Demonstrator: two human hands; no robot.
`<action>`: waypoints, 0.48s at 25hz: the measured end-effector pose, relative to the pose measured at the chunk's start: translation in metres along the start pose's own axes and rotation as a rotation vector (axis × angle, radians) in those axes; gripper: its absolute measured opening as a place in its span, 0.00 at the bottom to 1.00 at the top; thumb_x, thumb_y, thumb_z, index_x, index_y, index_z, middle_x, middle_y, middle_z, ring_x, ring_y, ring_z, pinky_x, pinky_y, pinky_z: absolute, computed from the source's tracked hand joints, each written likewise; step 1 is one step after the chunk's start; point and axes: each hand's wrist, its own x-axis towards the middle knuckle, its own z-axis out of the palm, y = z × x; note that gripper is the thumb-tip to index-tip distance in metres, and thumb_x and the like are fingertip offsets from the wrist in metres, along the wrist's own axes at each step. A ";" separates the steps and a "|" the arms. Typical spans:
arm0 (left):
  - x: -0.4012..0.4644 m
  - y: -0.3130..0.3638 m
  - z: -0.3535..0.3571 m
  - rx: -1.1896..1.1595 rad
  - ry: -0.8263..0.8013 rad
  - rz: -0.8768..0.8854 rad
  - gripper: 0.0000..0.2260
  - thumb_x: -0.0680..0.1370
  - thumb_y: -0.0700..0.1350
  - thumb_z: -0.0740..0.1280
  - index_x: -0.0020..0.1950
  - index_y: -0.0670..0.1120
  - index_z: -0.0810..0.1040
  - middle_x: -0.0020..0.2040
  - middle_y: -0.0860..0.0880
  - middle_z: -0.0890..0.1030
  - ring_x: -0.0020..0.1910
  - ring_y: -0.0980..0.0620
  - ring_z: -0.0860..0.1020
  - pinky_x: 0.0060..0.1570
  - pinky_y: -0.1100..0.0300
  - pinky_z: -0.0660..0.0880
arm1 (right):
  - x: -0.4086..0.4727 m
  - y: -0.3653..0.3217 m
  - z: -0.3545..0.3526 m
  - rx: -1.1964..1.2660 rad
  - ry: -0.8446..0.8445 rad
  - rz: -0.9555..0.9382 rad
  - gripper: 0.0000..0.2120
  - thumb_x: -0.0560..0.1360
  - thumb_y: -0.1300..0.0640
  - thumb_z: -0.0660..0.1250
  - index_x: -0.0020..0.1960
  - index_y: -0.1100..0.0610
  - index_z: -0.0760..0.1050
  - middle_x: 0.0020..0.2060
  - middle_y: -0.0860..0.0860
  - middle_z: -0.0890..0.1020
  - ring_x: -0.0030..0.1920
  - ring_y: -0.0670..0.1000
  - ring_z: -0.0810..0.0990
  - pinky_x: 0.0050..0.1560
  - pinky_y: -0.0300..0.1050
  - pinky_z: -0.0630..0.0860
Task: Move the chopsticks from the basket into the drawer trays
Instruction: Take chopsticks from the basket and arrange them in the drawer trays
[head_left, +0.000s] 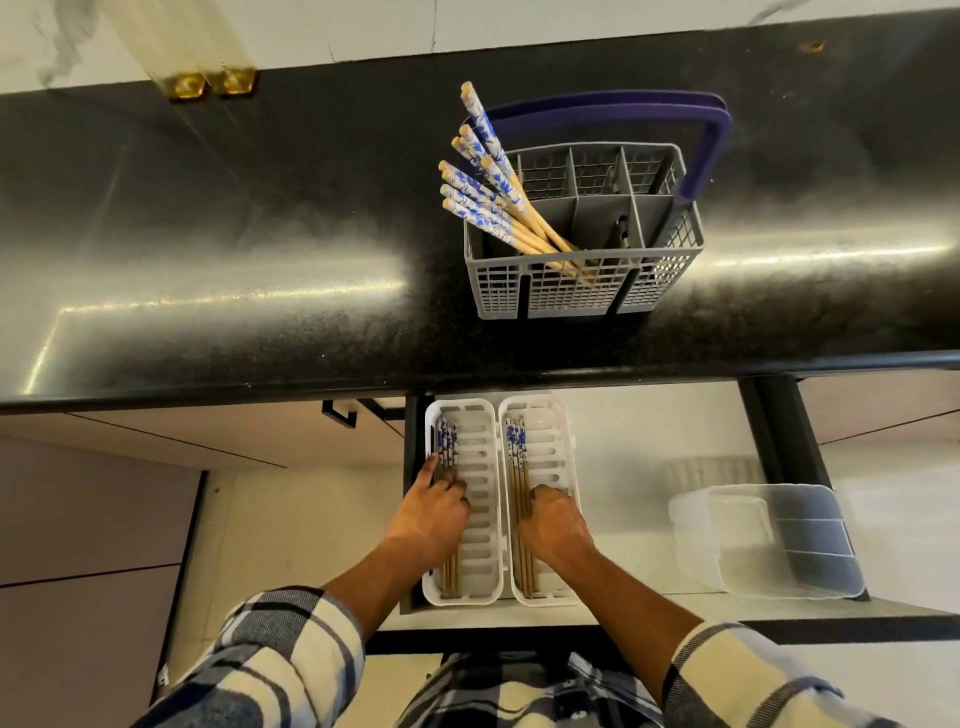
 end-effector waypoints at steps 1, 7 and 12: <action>-0.002 -0.001 0.000 0.020 -0.006 0.001 0.21 0.80 0.46 0.60 0.72 0.43 0.70 0.72 0.43 0.71 0.77 0.42 0.59 0.75 0.38 0.37 | 0.000 0.001 0.000 0.003 -0.001 -0.001 0.13 0.73 0.66 0.62 0.56 0.62 0.76 0.52 0.56 0.80 0.45 0.53 0.76 0.43 0.45 0.78; -0.006 0.005 -0.003 0.018 -0.012 0.012 0.20 0.79 0.44 0.60 0.71 0.43 0.71 0.72 0.41 0.71 0.76 0.43 0.62 0.72 0.38 0.33 | 0.000 0.000 0.000 0.016 0.000 0.004 0.12 0.73 0.66 0.63 0.56 0.61 0.76 0.51 0.56 0.80 0.46 0.54 0.78 0.44 0.45 0.78; -0.014 0.011 -0.004 0.109 -0.056 -0.103 0.28 0.82 0.46 0.53 0.79 0.39 0.50 0.79 0.36 0.51 0.79 0.38 0.46 0.72 0.35 0.32 | -0.002 0.001 0.000 0.017 -0.008 0.003 0.12 0.73 0.65 0.63 0.56 0.61 0.76 0.51 0.56 0.80 0.46 0.54 0.78 0.42 0.44 0.76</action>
